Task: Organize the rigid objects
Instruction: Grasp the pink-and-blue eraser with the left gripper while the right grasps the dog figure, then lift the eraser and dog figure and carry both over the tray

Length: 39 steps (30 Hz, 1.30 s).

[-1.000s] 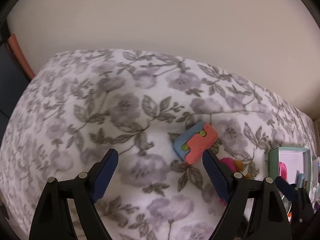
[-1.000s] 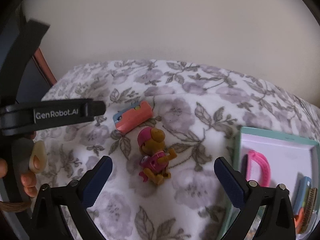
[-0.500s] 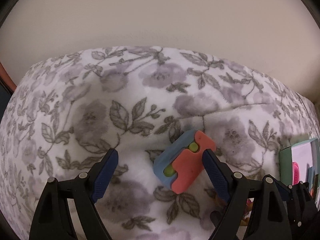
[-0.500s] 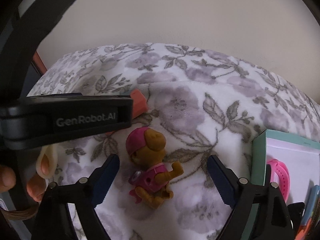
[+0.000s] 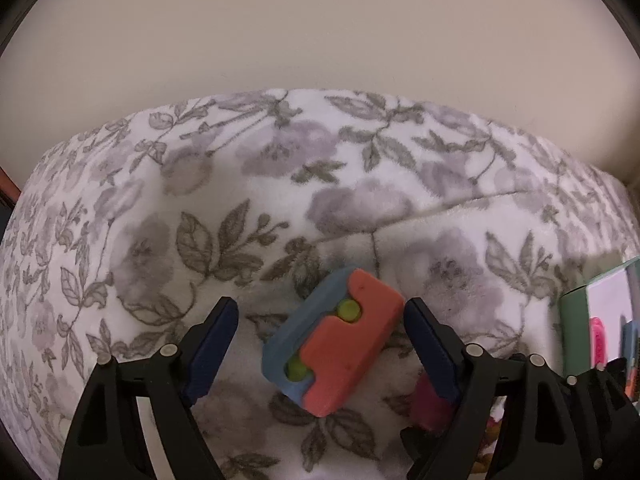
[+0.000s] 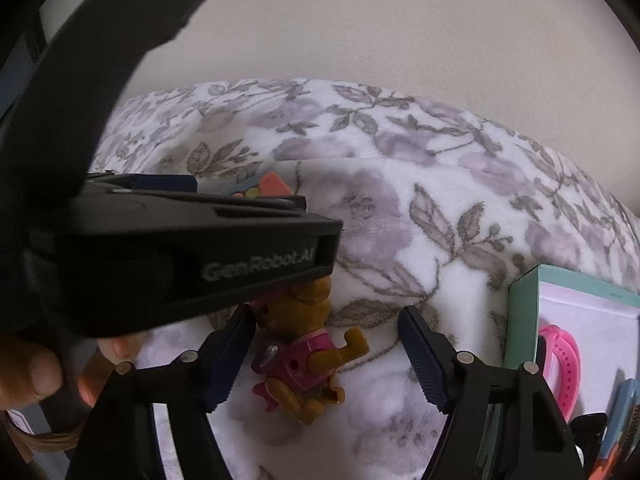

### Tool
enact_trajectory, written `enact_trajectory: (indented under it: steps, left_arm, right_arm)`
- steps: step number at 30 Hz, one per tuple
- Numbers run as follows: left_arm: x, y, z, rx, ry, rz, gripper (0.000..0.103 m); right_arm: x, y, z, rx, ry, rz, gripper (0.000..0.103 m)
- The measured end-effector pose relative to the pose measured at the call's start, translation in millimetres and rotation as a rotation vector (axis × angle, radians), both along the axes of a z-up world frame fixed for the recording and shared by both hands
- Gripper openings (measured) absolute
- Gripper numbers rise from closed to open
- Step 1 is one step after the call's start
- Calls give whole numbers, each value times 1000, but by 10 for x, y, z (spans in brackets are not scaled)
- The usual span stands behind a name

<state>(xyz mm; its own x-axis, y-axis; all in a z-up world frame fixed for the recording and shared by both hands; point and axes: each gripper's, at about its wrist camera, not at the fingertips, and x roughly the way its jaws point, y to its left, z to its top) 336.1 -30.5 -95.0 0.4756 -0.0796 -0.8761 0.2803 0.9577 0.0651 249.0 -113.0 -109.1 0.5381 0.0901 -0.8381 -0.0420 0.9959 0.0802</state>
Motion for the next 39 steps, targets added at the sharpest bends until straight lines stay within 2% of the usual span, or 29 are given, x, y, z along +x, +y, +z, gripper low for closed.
enact_trajectory:
  steps: [3,7,10,17,25,31,39]
  left_arm:
    - [16,-3,-23,-6,7,-1,79]
    - [14,-1,-10,-11,4,-3,58]
    - [5,-6,14,-8,10,-7,52]
    - [-31,83,31,-4,47,38,52]
    - [-165,209,25,-17,83,68,51]
    - [-285,300,21,-15,102,82,51]
    - [-465,389,28,-34,138,117,50]
  right_arm:
    - [6,29,-24,-21,1,8,76]
    - [16,18,-23,-24,0,3,73]
    - [23,8,-16,-24,2,-3,70]
    - [-42,47,21,-35,18,6,58]
    - [-114,66,30,-39,35,-3,58]
    - [-318,67,26,-41,55,2,57]
    - [-619,12,50,5,84,-13,57]
